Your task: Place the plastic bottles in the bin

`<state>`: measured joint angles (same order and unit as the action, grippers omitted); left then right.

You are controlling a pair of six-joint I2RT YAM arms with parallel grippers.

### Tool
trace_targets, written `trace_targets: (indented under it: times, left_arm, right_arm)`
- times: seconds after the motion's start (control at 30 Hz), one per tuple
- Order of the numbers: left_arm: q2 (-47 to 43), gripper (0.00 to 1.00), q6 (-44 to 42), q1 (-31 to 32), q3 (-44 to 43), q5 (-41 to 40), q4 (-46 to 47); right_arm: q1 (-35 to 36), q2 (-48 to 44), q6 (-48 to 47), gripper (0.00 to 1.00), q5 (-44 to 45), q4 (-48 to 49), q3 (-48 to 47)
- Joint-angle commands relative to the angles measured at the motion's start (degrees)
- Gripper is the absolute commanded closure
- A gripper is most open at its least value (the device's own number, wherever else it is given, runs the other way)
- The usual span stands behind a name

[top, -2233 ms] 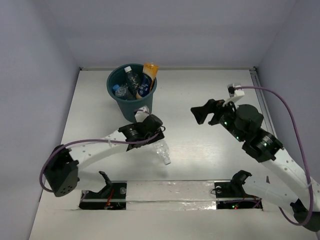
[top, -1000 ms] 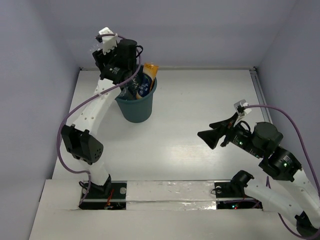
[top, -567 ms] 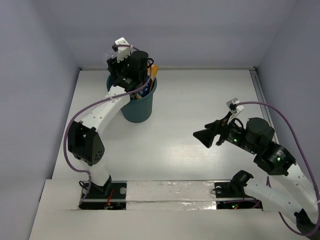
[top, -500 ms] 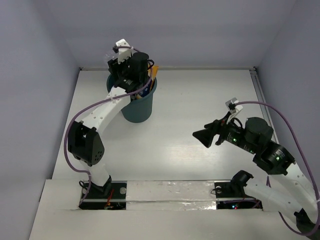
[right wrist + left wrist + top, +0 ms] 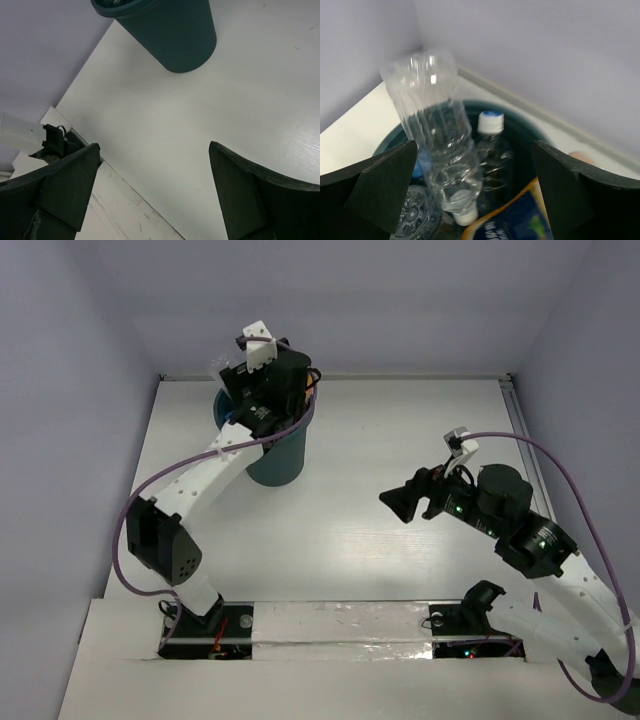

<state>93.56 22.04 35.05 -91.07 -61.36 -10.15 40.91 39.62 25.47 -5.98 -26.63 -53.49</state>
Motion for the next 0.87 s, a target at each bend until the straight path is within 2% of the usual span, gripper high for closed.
trace_targets:
  times: [0.0, 0.1, 0.2, 0.23, 0.3, 0.33, 0.4, 0.43, 0.47, 0.5, 0.53, 0.6, 0.63, 0.7, 0.83]
  left_arm:
    - [-6.37, 0.01, 2.65, 0.02, -10.17, 4.31, -5.30]
    - [-9.44, 0.01, 4.57, 0.55, -16.22, 9.58, -10.40]
    - [-14.27, 0.01, 8.26, 0.55, -17.57, 16.43, -16.81]
    - [-17.67, 0.01, 10.89, 0.55, -16.96, 18.19, -18.31]
    - [-21.73, 0.01, 13.01, 0.55, -12.85, 23.90, -21.74]
    - [-26.54, 0.01, 15.20, 0.55, -10.73, 25.66, -22.36]
    - [-31.48, 0.01, 17.41, 0.55, -3.73, 30.15, -24.03]
    - [-36.47, 0.01, 18.46, 0.55, -1.33, 31.38, -24.56]
    - [-38.69, 0.01, 20.39, 0.55, 0.69, 33.39, -25.61]
    - [-40.98, 0.01, 21.28, 0.55, 4.63, 34.20, -26.14]
    - [-45.35, 0.01, 22.24, 0.55, 6.58, 34.47, -26.67]
    - [-49.33, 0.01, 24.61, 0.55, 11.58, 35.52, -27.20]
    - [-52.74, 0.01, 25.15, 0.55, 13.01, 35.87, -27.29]
    - [-55.05, 0.01, 25.94, 0.55, 16.16, 36.57, -27.29]
    - [-56.21, 0.01, 26.30, 0.55, 18.38, 36.84, -28.43]
  right_arm:
    - [0.05, 0.55, -1.92, 0.04, 4.73, 2.55, -5.65]
    - [0.05, 0.03, -1.31, 0.04, 8.95, 2.55, -8.02]
    - [0.05, -1.56, 1.24, 0.10, 18.08, 0.89, -9.69]
    - [0.05, -2.17, 3.07, 0.17, 24.20, -1.29, -10.13]
    - [0.05, -3.93, 4.14, 0.35, 29.86, -3.77, -11.27]
    - [0.05, -4.63, 5.19, 0.60, 34.93, -5.87, -12.32]
    - [0.05, -6.83, 5.38, 0.84, 38.92, -7.29, -13.38]
    - [0.05, -7.53, 5.11, 0.93, 41.90, -7.99, -14.17]
    - [0.05, -8.06, 4.85, 0.93, 43.06, -8.17, -14.35]
    - [0.05, -8.85, 4.59, 0.89, 44.20, -8.26, -14.53]
    - [0.05, -9.03, 4.50, 0.69, 46.30, -8.43, -14.53]
    - [0.05, -8.86, 5.02, 0.37, 48.07, -8.96, -14.27]
    - [0.05, -8.68, 6.59, 0.14, 49.56, -10.09, -14.18]
    - [0.05, -8.15, 8.79, 0.00, 50.97, -11.24, -13.39]
    - [0.05, -6.49, 10.99, 0.00, 51.24, -11.94, -11.28]
